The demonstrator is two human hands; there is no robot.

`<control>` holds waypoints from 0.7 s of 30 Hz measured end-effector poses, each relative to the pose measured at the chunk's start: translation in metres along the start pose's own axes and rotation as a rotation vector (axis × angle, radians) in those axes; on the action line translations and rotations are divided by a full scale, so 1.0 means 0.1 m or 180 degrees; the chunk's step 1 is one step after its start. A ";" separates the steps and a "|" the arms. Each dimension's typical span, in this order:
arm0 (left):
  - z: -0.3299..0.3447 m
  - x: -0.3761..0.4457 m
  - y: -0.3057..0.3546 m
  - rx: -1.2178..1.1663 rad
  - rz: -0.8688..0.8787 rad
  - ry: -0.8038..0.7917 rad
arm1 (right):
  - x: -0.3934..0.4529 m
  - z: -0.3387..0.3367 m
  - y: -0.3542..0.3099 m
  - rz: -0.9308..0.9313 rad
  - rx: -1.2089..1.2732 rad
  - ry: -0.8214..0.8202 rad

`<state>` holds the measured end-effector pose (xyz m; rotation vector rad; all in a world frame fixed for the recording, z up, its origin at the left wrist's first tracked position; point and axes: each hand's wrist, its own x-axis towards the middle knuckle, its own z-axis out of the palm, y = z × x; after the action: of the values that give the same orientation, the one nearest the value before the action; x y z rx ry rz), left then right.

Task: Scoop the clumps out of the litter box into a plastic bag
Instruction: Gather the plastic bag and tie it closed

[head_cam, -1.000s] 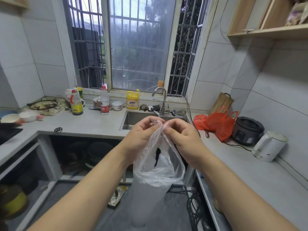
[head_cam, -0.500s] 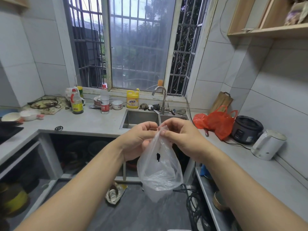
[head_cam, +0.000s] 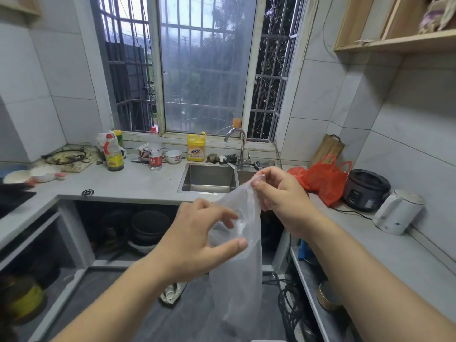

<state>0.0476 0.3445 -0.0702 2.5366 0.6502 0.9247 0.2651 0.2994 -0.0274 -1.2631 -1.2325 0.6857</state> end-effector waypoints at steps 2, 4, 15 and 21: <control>0.05 -0.03 -0.06 0.0131 -0.0094 -0.0232 | 0.00 0.00 0.00 0.0007 0.0034 0.0011; 0.11 -0.03 -0.12 0.0299 -0.0183 -0.0449 | 0.01 -0.02 0.02 0.0011 0.0040 0.0035; -0.17 0.22 -0.39 -0.0044 -0.0296 0.0412 | 0.00 -0.41 0.15 -0.0101 0.0016 0.0717; -0.28 0.41 -0.35 -0.1513 -0.0643 0.0906 | 0.02 -0.50 0.10 -0.0189 0.0174 0.0790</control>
<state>0.0461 0.4005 -0.0460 1.9069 0.6588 1.2111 0.3151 0.2875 -0.0289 -1.2215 -1.0363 0.4995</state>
